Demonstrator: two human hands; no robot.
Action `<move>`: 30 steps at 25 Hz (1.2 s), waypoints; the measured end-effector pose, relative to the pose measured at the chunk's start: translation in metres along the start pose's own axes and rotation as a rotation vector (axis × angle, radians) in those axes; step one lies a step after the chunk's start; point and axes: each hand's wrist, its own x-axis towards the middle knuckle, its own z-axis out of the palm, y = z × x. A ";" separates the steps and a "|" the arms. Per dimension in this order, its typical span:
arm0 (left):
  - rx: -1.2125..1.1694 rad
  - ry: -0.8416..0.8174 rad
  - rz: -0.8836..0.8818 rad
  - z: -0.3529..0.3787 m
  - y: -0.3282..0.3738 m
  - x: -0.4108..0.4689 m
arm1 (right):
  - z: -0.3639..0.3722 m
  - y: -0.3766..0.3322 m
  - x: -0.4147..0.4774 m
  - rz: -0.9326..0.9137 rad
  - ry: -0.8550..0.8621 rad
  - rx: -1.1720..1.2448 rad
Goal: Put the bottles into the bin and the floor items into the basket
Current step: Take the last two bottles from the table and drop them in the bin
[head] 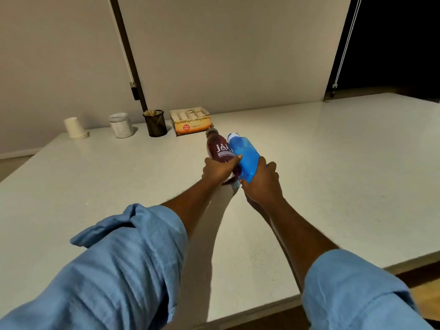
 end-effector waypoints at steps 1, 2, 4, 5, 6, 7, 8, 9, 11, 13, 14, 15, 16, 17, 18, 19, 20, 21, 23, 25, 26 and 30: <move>0.021 0.026 0.013 0.000 0.000 0.000 | -0.001 0.000 0.000 -0.004 0.009 0.015; 0.020 0.040 0.023 -0.001 0.001 -0.001 | -0.001 0.001 0.001 0.002 0.019 0.039; -0.062 0.027 -0.016 -0.009 0.000 -0.004 | 0.000 -0.002 -0.002 0.010 0.049 0.075; -0.118 0.017 -0.045 -0.013 -0.001 -0.006 | 0.000 -0.003 -0.004 0.011 0.073 0.091; -0.167 0.012 -0.078 -0.017 -0.002 -0.010 | 0.000 -0.004 -0.008 0.012 0.099 0.111; -0.207 0.013 -0.111 -0.023 -0.003 -0.015 | -0.002 -0.006 -0.011 0.016 0.123 0.145; -0.250 0.019 -0.140 -0.028 -0.004 -0.019 | -0.004 -0.007 -0.015 0.024 0.142 0.185; -0.297 0.013 -0.156 -0.033 -0.007 -0.023 | -0.006 -0.010 -0.018 0.037 0.159 0.223; -0.425 -0.023 -0.178 -0.045 -0.014 -0.034 | -0.008 -0.017 -0.029 0.057 0.192 0.285; -0.521 -0.024 -0.231 -0.062 -0.020 -0.045 | -0.008 -0.028 -0.042 0.036 0.222 0.320; -0.547 -0.020 -0.244 -0.069 -0.024 -0.050 | -0.007 -0.033 -0.048 0.019 0.230 0.333; -0.575 -0.023 -0.242 -0.077 -0.027 -0.056 | -0.006 -0.040 -0.054 0.001 0.233 0.347; -0.610 -0.021 -0.228 -0.089 -0.030 -0.065 | -0.003 -0.050 -0.061 -0.020 0.227 0.362; -0.640 -0.007 -0.207 -0.101 -0.034 -0.073 | -0.001 -0.062 -0.069 -0.041 0.217 0.374; -0.669 0.013 -0.181 -0.116 -0.037 -0.083 | 0.002 -0.075 -0.078 -0.066 0.204 0.387; -0.695 0.040 -0.155 -0.132 -0.041 -0.092 | 0.004 -0.090 -0.087 -0.091 0.192 0.403; -0.711 0.070 -0.132 -0.150 -0.045 -0.101 | 0.007 -0.105 -0.098 -0.109 0.184 0.430; -0.712 0.103 -0.114 -0.170 -0.050 -0.111 | 0.011 -0.120 -0.112 -0.126 0.179 0.458; -0.680 0.166 -0.085 -0.206 -0.063 -0.130 | 0.019 -0.143 -0.139 -0.170 0.171 0.498; -0.669 0.243 -0.043 -0.246 -0.076 -0.154 | 0.025 -0.169 -0.172 -0.209 0.151 0.528; -0.682 0.269 -0.031 -0.265 -0.082 -0.168 | 0.027 -0.181 -0.188 -0.219 0.139 0.546; -0.718 0.336 0.014 -0.337 -0.115 -0.228 | 0.038 -0.223 -0.267 -0.263 0.098 0.608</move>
